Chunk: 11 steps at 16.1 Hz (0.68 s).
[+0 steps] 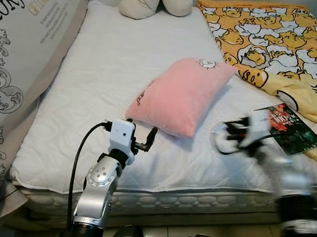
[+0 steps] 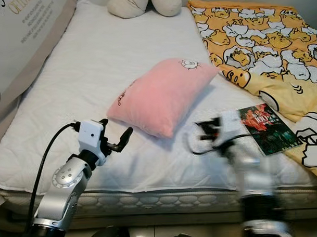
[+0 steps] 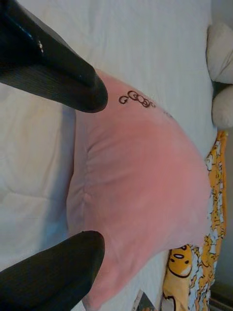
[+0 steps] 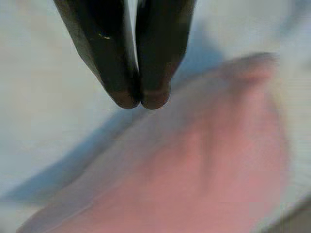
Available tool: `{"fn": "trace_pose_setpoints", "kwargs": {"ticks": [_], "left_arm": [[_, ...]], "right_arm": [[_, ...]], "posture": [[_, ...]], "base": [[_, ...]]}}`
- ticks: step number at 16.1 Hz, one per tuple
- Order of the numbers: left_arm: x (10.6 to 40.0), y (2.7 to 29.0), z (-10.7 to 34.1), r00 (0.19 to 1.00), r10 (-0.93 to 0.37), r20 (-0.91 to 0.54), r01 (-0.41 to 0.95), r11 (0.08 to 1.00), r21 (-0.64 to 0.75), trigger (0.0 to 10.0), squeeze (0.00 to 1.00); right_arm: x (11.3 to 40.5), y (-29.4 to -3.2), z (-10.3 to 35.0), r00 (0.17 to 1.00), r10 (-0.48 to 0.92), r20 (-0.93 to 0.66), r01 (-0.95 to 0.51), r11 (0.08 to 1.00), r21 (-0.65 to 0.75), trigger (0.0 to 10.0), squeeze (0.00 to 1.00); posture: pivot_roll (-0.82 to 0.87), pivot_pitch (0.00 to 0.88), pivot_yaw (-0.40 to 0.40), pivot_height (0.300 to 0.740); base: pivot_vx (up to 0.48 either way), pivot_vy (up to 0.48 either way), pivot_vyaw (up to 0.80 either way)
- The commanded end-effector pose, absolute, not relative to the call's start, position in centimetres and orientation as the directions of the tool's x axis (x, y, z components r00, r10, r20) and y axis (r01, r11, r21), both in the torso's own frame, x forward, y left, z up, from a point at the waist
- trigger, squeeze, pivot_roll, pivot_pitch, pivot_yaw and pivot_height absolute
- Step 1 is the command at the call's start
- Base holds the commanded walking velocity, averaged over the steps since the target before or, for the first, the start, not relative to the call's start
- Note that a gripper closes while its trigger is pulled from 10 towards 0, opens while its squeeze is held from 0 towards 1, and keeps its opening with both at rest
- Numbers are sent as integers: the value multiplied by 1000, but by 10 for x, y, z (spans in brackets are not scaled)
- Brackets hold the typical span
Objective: Clean up the room
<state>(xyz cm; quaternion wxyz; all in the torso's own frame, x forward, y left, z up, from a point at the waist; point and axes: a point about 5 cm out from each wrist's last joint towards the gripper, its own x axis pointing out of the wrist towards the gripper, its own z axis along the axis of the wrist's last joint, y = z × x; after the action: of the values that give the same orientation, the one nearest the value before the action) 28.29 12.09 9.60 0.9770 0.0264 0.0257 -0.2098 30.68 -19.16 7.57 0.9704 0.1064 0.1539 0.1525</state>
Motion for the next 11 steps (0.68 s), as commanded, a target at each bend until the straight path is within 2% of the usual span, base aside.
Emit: {"fn": "trace_pose_setpoints", "kwargs": {"ticks": [1,5,6,11], "left_arm": [[282,124,92,913,-399,-85,403,915,34,10000,0],[272,125,90,884,-462,-77,467,880,82,10000,0],[268,124,90,870,-488,-70,493,862,114,10000,0],[267,124,92,887,-458,-52,461,884,83,10000,0]], "right_arm": [[312,-178,76,915,325,-237,-234,909,344,10000,1000],[338,-145,74,941,259,-217,-116,851,511,10000,1000],[345,-142,76,941,253,-226,-110,857,502,10000,1000],[365,-140,91,956,204,-210,-91,890,447,10000,1000]], "posture": [[56,34,-15,727],[83,23,-16,727],[92,20,-20,727],[129,27,-45,727]], "base": [[0,0,0],[0,0,0],[0,0,0],[0,0,0]]}}
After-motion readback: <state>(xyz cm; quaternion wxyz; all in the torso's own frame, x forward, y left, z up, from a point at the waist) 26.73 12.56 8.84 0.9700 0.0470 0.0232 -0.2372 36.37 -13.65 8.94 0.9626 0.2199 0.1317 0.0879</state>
